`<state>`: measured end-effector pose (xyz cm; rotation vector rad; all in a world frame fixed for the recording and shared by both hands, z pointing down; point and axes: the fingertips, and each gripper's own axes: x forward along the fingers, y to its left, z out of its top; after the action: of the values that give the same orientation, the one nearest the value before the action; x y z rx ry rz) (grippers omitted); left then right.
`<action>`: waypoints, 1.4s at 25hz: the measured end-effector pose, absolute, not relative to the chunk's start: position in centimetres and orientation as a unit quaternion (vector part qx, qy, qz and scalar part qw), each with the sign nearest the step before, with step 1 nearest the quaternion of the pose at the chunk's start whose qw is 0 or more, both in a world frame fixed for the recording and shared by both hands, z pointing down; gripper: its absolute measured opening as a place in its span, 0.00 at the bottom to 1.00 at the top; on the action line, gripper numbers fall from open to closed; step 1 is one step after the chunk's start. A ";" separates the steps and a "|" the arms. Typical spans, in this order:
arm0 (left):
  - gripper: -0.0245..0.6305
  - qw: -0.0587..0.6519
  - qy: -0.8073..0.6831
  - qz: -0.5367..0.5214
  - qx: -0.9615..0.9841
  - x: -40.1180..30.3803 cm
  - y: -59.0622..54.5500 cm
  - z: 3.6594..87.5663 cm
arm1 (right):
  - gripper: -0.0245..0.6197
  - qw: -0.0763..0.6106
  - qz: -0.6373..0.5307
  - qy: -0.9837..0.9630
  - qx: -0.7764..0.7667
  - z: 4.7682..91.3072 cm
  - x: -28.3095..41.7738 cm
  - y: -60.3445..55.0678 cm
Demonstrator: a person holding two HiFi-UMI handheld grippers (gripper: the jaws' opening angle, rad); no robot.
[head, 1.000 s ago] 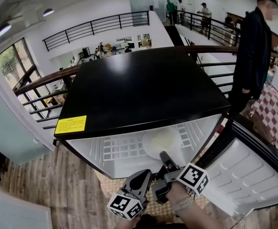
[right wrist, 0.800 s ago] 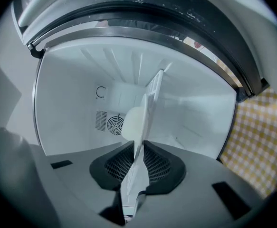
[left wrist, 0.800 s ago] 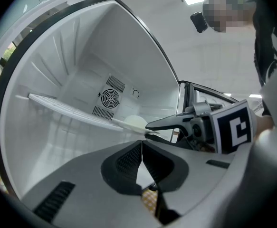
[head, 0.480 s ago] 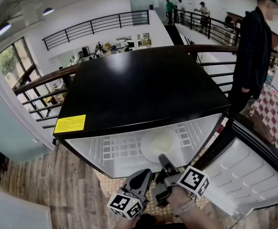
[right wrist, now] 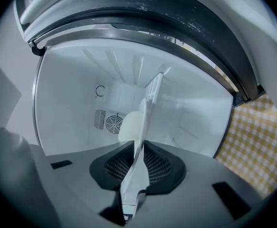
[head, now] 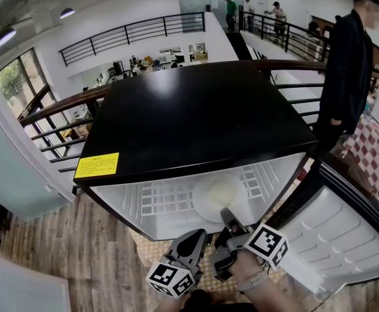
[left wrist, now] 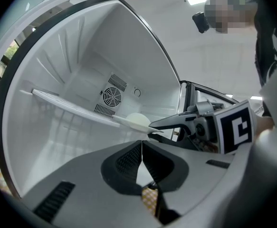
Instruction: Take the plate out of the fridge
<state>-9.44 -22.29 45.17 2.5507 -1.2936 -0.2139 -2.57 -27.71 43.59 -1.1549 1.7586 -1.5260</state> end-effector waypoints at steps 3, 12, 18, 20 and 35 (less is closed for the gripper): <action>0.05 0.138 -0.448 -0.073 0.880 -9.5 -22.3 45.3 | 0.16 0.261 -0.573 0.656 -0.416 43.6 -3.3 -27.1; 0.05 0.140 -0.451 -0.072 0.879 -9.7 -22.2 45.5 | 0.17 0.247 -0.582 0.671 -0.386 43.8 -4.8 -27.9; 0.05 0.142 -0.454 -0.071 0.877 -10.1 -22.1 45.7 | 0.17 0.252 -0.588 0.674 -0.370 43.9 -5.3 -28.5; 0.05 0.142 -0.455 -0.071 0.876 -10.1 -22.0 45.7 | 0.17 0.261 -0.585 0.676 -0.364 43.8 -5.4 -28.7; 0.05 0.146 -0.434 -0.072 0.886 -10.2 -22.3 45.7 | 0.12 0.300 -0.591 0.664 -0.346 43.8 -5.3 -27.5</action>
<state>-10.19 -22.34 45.75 2.5515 -1.2509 -0.2080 -5.29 -27.53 43.83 -0.9181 1.7620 -1.5685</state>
